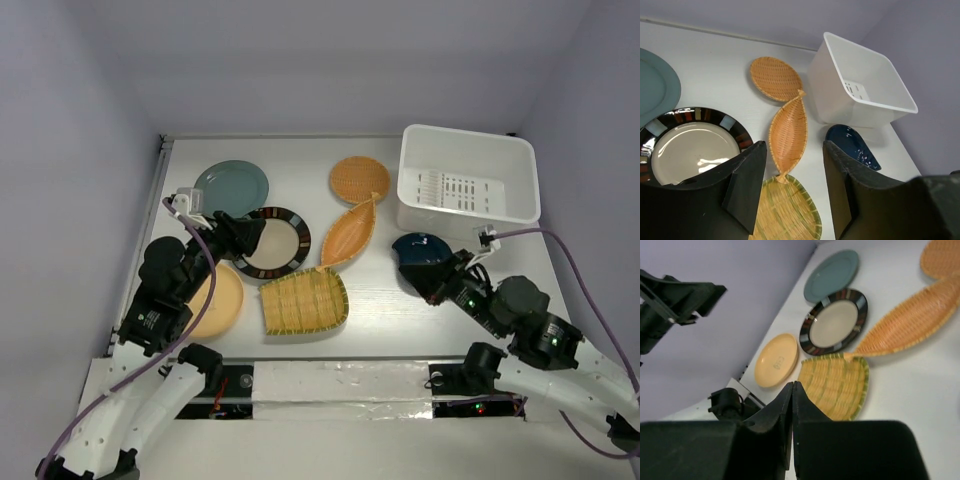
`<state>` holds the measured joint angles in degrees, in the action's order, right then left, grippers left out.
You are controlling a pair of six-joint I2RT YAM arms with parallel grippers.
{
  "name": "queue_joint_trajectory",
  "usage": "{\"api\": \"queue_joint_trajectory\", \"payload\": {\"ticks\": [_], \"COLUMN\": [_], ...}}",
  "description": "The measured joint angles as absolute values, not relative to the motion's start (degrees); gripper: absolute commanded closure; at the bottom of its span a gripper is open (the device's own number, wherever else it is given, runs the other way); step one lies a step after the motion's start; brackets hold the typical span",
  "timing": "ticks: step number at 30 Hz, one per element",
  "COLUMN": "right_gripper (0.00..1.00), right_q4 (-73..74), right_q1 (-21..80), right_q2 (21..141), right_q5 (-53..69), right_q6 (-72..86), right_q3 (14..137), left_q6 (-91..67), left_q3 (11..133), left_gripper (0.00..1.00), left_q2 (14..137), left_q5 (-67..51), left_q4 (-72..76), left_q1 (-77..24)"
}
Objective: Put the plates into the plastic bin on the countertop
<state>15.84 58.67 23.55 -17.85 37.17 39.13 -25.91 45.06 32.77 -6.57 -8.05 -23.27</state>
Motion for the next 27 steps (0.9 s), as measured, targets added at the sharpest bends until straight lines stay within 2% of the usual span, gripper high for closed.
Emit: {"api": "queue_joint_trajectory", "payload": {"ticks": [1,4,7,10,11,16,18,19,20,22,23,27], "right_gripper": [1.00,1.00,1.00,1.00,1.00,1.00,0.90,0.80,0.59,0.45,0.43,0.43], "right_q4": [17.23,20.53,22.06,22.35,22.17,17.98,16.16,15.42,14.44,12.56,11.86,9.76], "right_q1": [58.67,58.67,58.67,58.67,58.67,58.67,58.67,58.67,58.67,58.67,58.67,58.63], "right_q2": [22.70,21.47,23.18,28.21,31.75,45.67,50.74,52.69,54.65,58.50,60.55,67.83], "right_q5": [-18.13,-17.98,-17.82,-17.23,-16.56,-12.82,-11.60,-11.29,-11.07,-10.94,-10.83,-10.31], "right_q6": [38.13,39.46,39.42,39.05,38.76,38.37,38.48,38.68,38.83,39.13,39.31,40.29], "right_q3": [38.41,36.91,36.82,37.69,38.06,38.52,38.44,38.41,38.41,38.44,38.44,38.41], "left_q6": [-25.80,-25.02,-23.92,-22.81,-22.41,-20.51,-19.97,-19.70,-19.51,-19.18,-19.00,-18.35], "left_q3": [45.06,45.06,45.04,44.58,44.23,41.63,40.75,40.64,40.62,40.62,40.62,40.62], "left_gripper": [0.55,0.59,0.71,0.97,1.00,1.00,1.00,1.00,1.00,0.96,0.89,0.70], "left_q2": [32.77,32.67,32.49,32.40,32.38,31.44,30.92,30.89,30.98,31.29,31.46,32.86], "left_q5": [-6.68,-6.94,-7.22,-7.27,-7.18,-6.39,-5.98,-5.91,-5.76,-5.54,-5.50,-5.34], "left_q4": [-8.05,-8.05,-7.97,-7.57,-7.53,-7.62,-7.77,-8.05,-8.05,-8.03,-8.03,-8.03], "left_q1": [-23.27,-23.27,-23.27,-23.27,-23.27,-23.27,-23.27,-23.27,-23.27,-23.27,-23.27,-23.27]}}
